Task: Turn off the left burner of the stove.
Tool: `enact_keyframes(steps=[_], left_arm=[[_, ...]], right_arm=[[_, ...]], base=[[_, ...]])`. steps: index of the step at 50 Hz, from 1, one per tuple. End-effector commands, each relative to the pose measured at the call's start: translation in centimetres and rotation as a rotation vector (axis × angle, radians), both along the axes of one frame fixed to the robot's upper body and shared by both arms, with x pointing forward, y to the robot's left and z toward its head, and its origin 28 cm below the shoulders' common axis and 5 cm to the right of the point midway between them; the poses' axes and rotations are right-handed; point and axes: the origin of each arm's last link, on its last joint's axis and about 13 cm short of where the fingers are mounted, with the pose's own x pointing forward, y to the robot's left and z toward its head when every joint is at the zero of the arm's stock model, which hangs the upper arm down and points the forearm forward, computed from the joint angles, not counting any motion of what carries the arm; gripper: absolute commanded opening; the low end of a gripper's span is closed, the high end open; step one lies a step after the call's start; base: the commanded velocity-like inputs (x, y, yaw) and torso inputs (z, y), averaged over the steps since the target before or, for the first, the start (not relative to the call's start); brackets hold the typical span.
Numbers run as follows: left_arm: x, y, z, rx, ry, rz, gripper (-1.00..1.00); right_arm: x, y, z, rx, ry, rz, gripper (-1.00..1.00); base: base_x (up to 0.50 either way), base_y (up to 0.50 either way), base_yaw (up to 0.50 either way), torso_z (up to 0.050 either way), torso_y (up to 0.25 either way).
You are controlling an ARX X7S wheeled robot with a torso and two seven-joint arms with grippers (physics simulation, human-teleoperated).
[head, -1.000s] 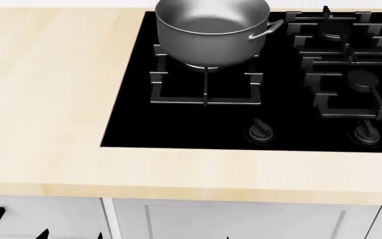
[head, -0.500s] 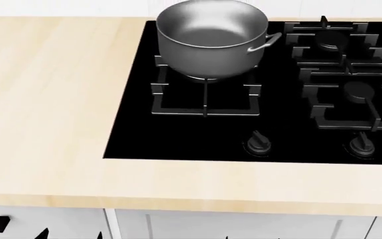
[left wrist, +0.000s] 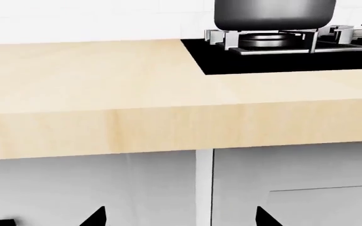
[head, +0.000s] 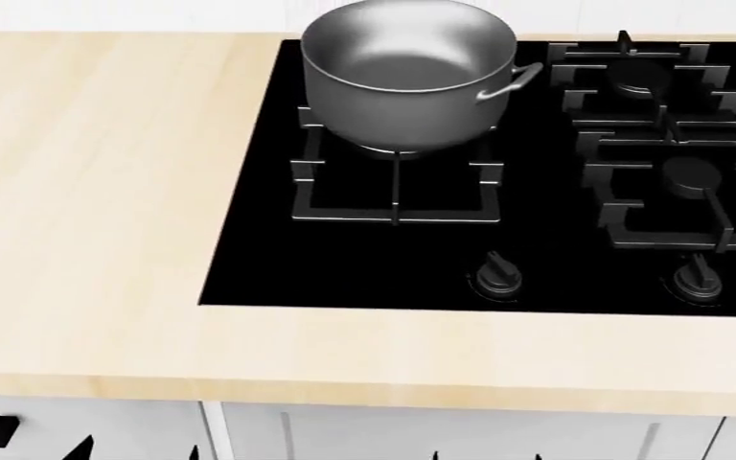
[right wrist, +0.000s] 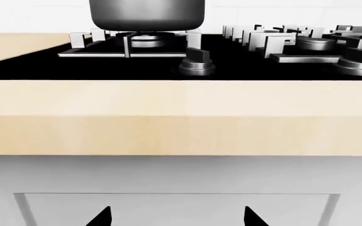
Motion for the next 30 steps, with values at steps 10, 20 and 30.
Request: enact_keyframes(steps=[10, 20, 30], left_arm=[[-0.3, -0.9, 3.1, 0.125, -0.073, -0.039, 1.00], [-0.7, -1.5, 5.3, 0.151, -0.137, -0.084, 1.00], [-1.1, -2.3, 8.3, 0.161, -0.225, -0.125, 1.00]], right_arm=[[-0.2, 0.8, 2.4, -0.096, -0.097, 0.065, 1.00], [-1.0, 1.2, 2.2, -0.138, -0.110, 0.059, 1.00], [-1.3, 0.9, 3.4, -0.168, -0.165, 0.047, 1.00]], base=[[0.00, 0.00, 0.00, 0.000, 0.000], [0.00, 0.00, 0.00, 0.000, 0.000], [0.00, 0.00, 0.00, 0.000, 0.000]])
